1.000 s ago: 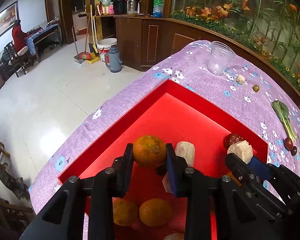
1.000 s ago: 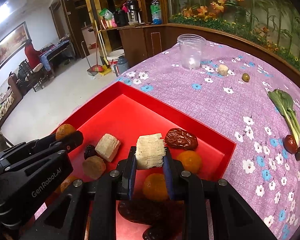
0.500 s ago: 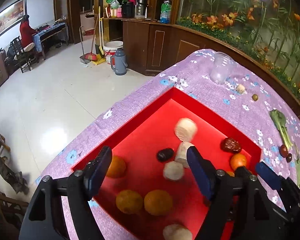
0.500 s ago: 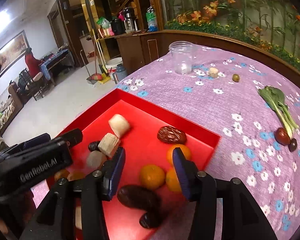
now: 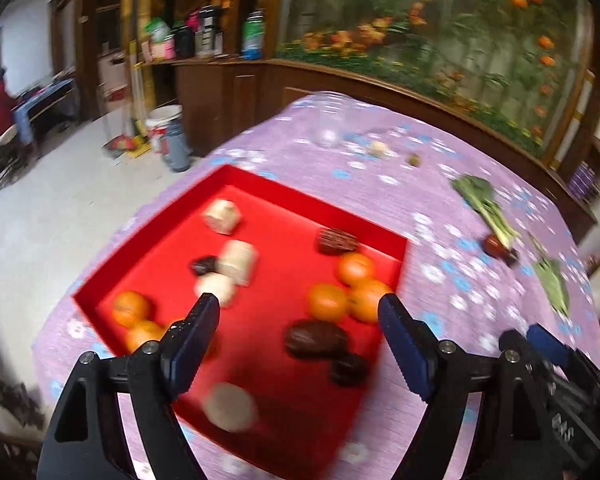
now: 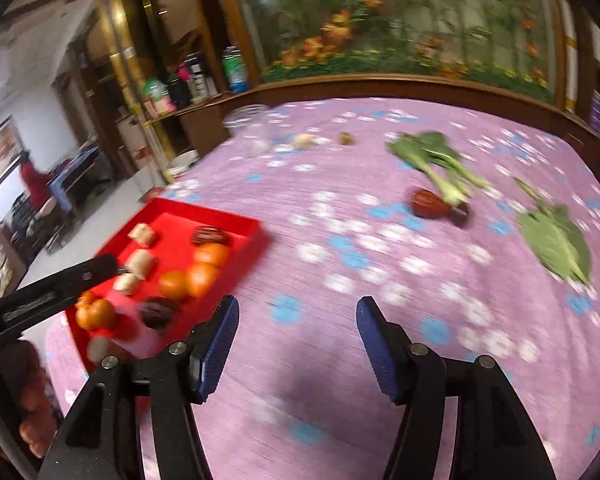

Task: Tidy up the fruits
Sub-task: 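Grasp a dark date with the left gripper while the right gripper grasps a dark plum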

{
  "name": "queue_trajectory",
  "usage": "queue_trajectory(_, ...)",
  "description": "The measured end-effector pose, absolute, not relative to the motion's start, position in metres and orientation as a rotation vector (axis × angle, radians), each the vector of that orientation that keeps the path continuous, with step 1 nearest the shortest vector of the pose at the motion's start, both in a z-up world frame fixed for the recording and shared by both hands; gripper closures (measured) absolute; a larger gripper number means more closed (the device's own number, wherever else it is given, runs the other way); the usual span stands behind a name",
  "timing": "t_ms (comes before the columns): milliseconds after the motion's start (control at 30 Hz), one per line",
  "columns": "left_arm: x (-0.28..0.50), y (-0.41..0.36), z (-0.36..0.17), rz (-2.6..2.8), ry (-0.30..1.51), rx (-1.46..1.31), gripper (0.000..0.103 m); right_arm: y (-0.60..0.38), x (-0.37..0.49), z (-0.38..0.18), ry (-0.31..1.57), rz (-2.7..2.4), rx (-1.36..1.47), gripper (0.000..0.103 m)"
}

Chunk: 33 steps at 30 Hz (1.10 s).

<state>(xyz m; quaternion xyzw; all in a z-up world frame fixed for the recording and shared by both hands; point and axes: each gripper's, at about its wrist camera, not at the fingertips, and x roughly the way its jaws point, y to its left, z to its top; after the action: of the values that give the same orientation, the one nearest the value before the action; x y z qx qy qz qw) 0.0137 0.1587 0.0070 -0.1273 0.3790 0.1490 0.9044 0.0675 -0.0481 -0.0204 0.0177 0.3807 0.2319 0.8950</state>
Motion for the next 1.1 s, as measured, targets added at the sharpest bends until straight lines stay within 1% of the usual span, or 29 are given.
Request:
queue_trajectory(167,0.016,0.111,-0.002,0.199,0.804,-0.188,0.022,-0.101,0.068,-0.031,0.789,0.381,0.125,0.037)
queue_trajectory(300,0.025,0.083,-0.011,0.142,0.835,-0.126,0.022,-0.119,0.076,-0.036,0.815,0.339,0.121,0.037)
queue_trajectory(400,0.029,0.074,-0.015,0.133,0.845,-0.118,0.022,-0.128,0.093,-0.039,0.828,0.307,0.101,0.037)
queue_trajectory(533,0.040,0.067,-0.018,0.120,0.865,-0.121,0.022,-0.132,0.139,-0.044,0.847,0.261,0.045,0.038)
queue_trajectory(600,0.047,0.064,-0.018,0.116,0.868,-0.116,0.022,-0.128,0.162,-0.049,0.856,0.249,0.012,0.044)
queue_trajectory(633,0.050,0.063,-0.018,0.118,0.867,-0.112,0.022,-0.125,0.174,-0.053,0.871,0.248,-0.009,0.049)
queue_trajectory(900,0.073,0.064,-0.021,0.121,0.883,-0.123,0.022,-0.106,0.223,-0.062,0.876,0.256,-0.088,0.062)
queue_trajectory(933,0.075,0.064,-0.021,0.122,0.883,-0.126,0.022,-0.105,0.227,-0.062,0.877,0.255,-0.092,0.065)
queue_trajectory(967,0.079,0.064,-0.020,0.121,0.881,-0.128,0.022,-0.104,0.233,-0.063,0.884,0.259,-0.089,0.072)
queue_trajectory(1000,0.081,0.063,-0.019,0.120,0.879,-0.127,0.022,-0.104,0.235,-0.065,0.894,0.263,-0.082,0.075)
queue_trajectory(1100,0.093,0.056,-0.018,0.124,0.875,-0.121,0.022,-0.108,0.237,-0.067,0.890,0.270,-0.062,0.078)
